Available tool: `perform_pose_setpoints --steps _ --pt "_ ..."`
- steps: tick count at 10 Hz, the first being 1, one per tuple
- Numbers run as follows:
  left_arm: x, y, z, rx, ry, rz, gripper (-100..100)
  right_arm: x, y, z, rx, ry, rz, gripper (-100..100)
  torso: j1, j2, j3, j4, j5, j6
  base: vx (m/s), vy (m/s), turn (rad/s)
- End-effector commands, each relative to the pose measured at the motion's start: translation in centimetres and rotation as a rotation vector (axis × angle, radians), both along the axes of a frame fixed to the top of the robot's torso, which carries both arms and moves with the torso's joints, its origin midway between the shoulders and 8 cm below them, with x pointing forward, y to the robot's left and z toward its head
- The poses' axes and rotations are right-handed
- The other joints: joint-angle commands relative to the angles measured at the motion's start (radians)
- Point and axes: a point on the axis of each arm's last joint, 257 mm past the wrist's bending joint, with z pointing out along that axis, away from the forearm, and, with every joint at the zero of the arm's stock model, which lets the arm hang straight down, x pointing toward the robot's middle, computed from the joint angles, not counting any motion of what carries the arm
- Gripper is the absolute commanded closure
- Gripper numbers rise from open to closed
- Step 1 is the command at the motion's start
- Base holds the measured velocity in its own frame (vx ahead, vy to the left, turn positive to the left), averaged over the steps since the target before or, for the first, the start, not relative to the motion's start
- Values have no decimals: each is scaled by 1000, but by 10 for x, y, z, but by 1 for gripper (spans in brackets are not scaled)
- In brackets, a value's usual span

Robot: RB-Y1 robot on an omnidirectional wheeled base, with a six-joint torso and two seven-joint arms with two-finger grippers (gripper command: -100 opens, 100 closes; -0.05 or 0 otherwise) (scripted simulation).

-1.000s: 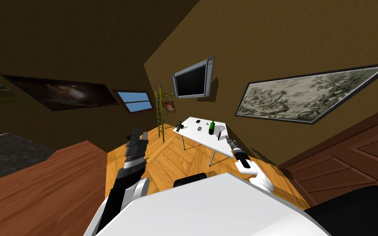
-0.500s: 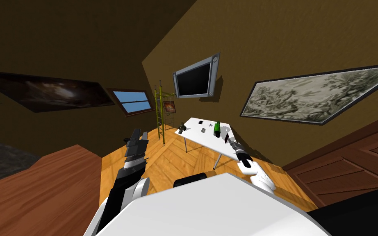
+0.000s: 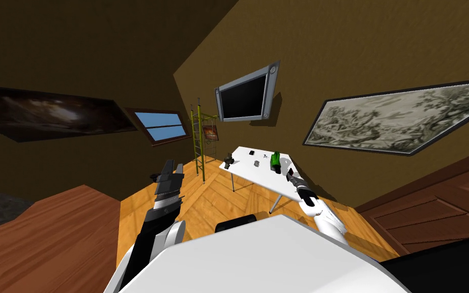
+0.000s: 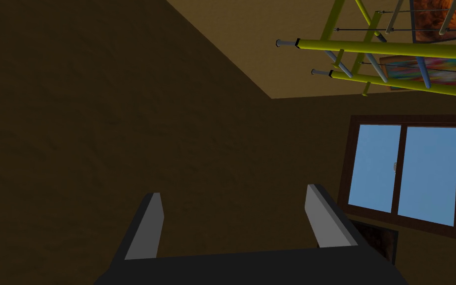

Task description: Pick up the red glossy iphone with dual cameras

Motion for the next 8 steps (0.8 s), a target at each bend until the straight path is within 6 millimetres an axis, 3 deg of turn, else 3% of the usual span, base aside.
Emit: perform_pose_setpoints --steps 1,2,3,4,5,7,8 --pt "0 0 0 0 0 0 0 -3 -12 0 -35 34 -11 -100 0 0 0 0 0 0 93 113 -47" --pt "0 0 0 0 0 0 0 -5 -20 1 -54 50 -17 -100 -1 1 0 0 0 0 73 79 -32" --pt "0 0 0 0 0 0 0 -3 -15 1 -41 38 -13 -100 -3 2 1 0 -1 0 33 33 -8" --pt "0 0 0 0 0 0 0 -3 -15 1 -44 41 -13 0 -6 4 2 1 -1 0 7 7 1" --pt "0 0 0 0 0 0 0 -8 -13 -10 -50 69 42 -100 -8 6 3 1 -2 0 103 46 -80" --pt "0 0 0 0 0 0 0 -8 -9 -12 -13 34 44 -100 -6 0 0 0 -1 0 110 26 -23" --pt "0 0 0 0 0 0 0 -17 -9 -22 -30 76 91 -100 -8 1 1 0 -2 0 125 9 -64"
